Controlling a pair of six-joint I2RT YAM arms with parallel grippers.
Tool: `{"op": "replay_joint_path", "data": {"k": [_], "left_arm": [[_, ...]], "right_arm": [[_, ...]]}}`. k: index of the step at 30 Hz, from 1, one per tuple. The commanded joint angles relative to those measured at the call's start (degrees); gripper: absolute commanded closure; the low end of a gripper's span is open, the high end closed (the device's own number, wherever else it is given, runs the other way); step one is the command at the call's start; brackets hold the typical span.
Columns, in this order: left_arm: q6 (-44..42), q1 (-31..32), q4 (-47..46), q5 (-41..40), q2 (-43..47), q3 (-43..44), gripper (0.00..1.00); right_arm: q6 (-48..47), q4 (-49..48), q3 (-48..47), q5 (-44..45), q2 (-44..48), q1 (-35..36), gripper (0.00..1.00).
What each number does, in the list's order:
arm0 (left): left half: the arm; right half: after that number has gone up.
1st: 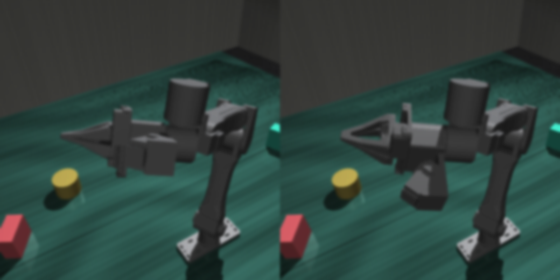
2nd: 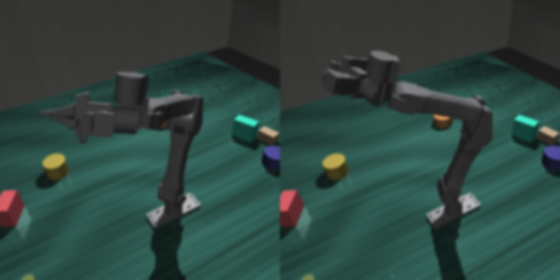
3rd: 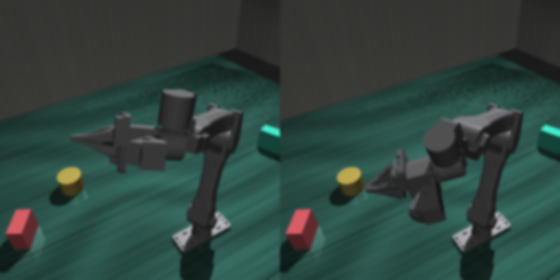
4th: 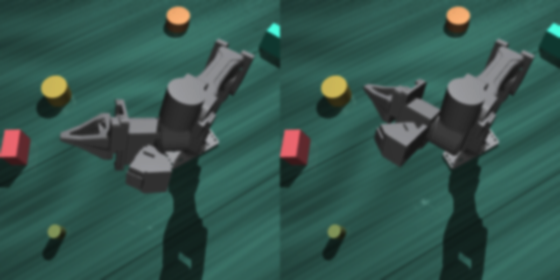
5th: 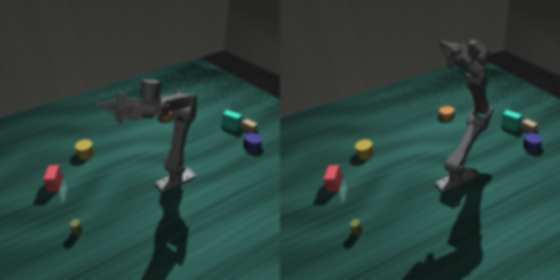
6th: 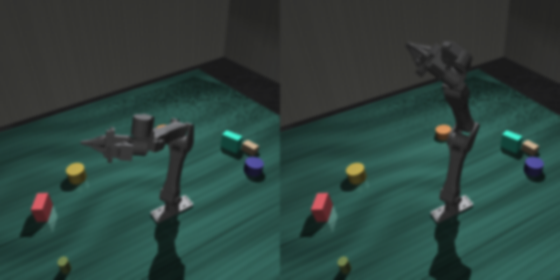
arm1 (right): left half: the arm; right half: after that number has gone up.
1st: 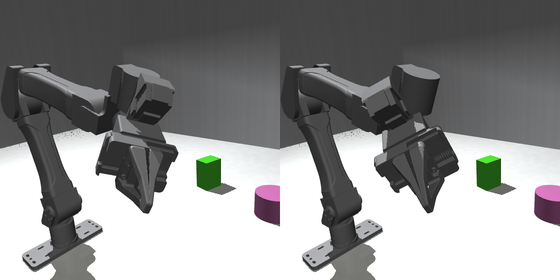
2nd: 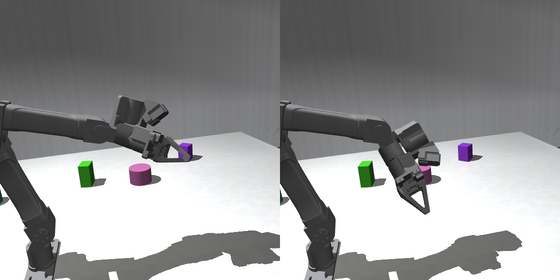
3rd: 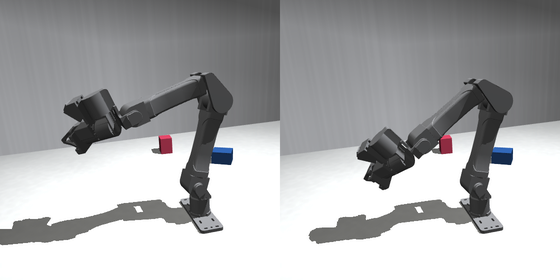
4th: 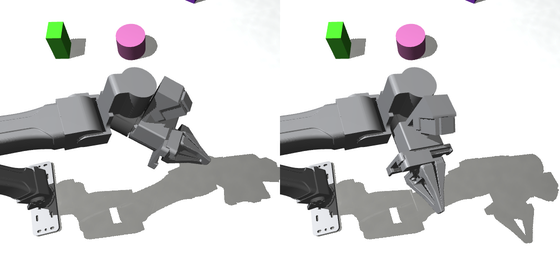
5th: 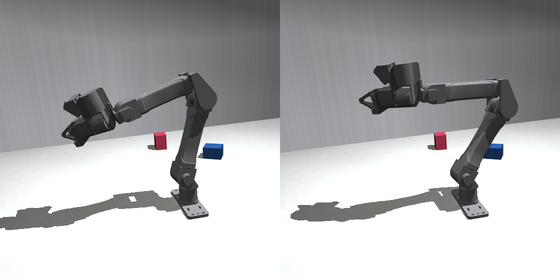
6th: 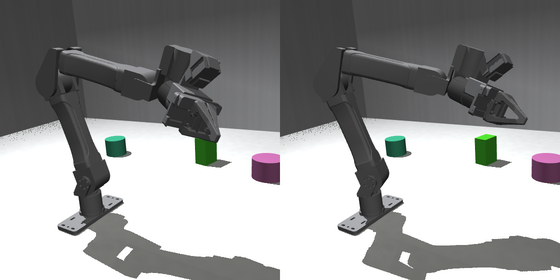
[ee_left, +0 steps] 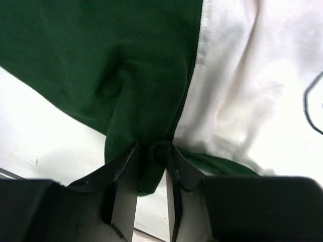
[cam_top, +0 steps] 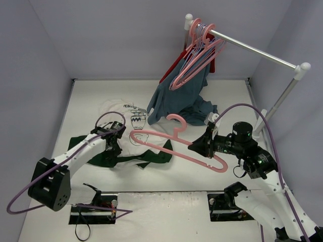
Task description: Place the t-shirt on the hanger
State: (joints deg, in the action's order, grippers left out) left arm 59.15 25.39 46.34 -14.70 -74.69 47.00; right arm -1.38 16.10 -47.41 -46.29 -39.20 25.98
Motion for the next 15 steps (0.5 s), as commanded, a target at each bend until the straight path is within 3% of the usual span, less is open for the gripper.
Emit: {"op": "replay_joint_path", "data": {"k": [1, 5, 8, 12, 15], "left_arm": [[-0.86, 0.1, 2.6, -1.48, 4.69, 1.6, 0.79], [-3.75, 0.19, 1.46, -1.31, 5.79, 0.31, 0.92], [-14.18, 0.19, -0.93, -4.22, 9.1, 2.91, 0.99], [-26.72, -1.55, -3.57, -7.49, 9.73, 10.02, 1.0], [-32.06, -5.51, -5.67, -1.95, 7.44, 13.61, 1.0]], "right_arm": [[0.07, -4.23, -0.31, -2.39, -0.51, 0.39, 1.0], [-0.32, -4.23, -0.43, -2.75, -1.83, 0.39, 1.0], [-0.69, -4.31, -0.73, -2.75, -3.09, 0.39, 1.0], [-2.86, -4.43, -2.36, -2.98, -5.98, 0.42, 1.0], [-5.44, -4.25, -4.04, -0.37, -7.35, 0.48, 1.0]]}}
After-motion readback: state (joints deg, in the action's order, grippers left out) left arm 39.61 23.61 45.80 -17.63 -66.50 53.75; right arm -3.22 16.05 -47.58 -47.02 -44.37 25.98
